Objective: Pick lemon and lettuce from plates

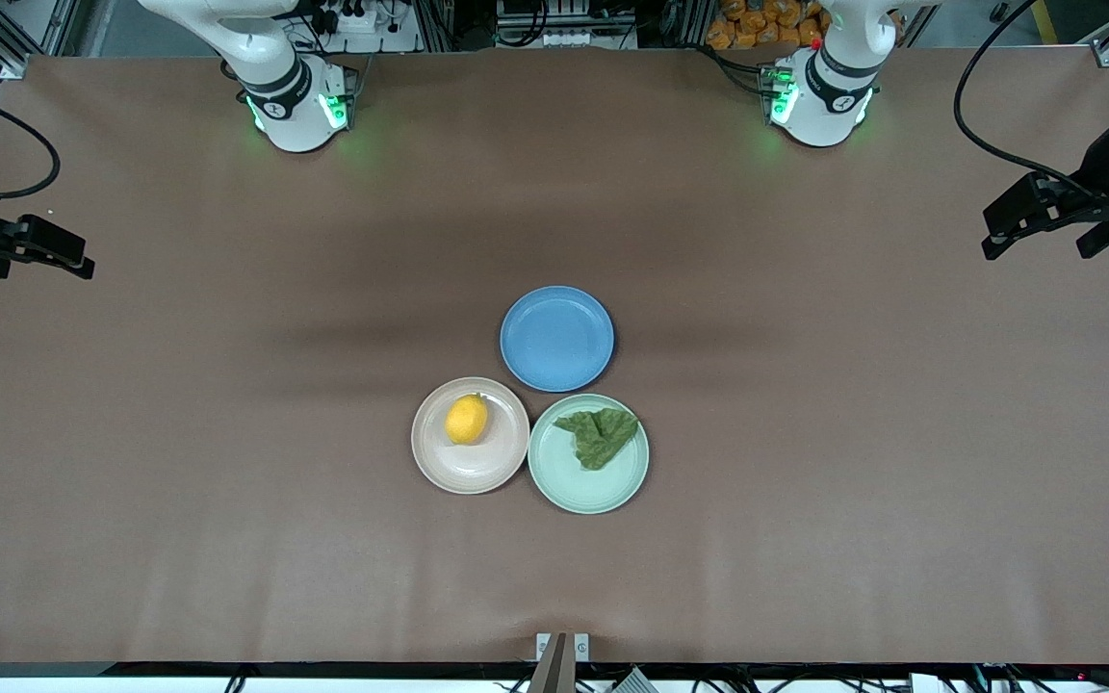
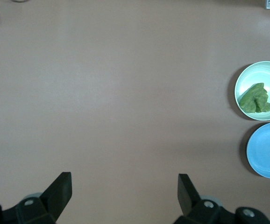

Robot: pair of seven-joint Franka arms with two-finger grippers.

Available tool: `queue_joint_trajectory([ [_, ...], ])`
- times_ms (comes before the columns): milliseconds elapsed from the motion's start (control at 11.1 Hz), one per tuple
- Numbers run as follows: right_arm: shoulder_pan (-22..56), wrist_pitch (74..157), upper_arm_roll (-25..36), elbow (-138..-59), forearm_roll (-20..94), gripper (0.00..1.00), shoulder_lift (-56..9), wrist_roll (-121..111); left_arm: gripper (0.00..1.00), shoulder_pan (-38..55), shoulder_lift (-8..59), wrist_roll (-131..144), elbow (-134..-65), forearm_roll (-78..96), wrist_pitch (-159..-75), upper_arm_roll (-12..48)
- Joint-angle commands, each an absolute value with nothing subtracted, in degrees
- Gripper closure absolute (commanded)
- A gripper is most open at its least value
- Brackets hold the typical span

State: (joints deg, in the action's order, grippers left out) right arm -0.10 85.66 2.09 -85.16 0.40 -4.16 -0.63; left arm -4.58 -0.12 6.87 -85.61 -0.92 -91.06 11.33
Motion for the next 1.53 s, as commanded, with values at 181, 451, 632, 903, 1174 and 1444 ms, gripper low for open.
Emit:
queue_joint_trajectory([
  [181,-0.53,85.43,1.93,-86.22,-0.35,0.0,-3.16,-1.14,0.0,-4.92,-0.01,5.28,-85.96,0.26,-90.53,11.6],
  [451,-0.88,84.73,1.93,-86.22,-0.35,0.0,-3.16,-1.14,0.0,-3.0,2.98,5.54,-85.96,0.35,-91.66,12.04],
  [632,-0.79,84.81,1.93,-86.13,-0.35,0.0,-3.25,-1.14,0.0,-0.54,5.26,6.33,-85.96,0.53,-94.99,12.13],
  [903,-0.79,84.73,1.93,-86.13,-0.35,0.0,-3.25,-1.14,0.0,1.92,9.74,6.42,-85.96,2.72,-101.84,12.22],
  [1174,-0.79,84.73,1.85,-86.13,-0.35,0.0,-3.16,-1.14,0.0,7.54,14.75,6.42,-85.96,2.2,-109.4,12.3],
  [1444,-0.79,84.64,1.76,-86.22,-0.18,0.0,-3.08,-1.05,0.0,9.57,20.02,6.24,-85.96,2.28,-118.19,12.3],
])
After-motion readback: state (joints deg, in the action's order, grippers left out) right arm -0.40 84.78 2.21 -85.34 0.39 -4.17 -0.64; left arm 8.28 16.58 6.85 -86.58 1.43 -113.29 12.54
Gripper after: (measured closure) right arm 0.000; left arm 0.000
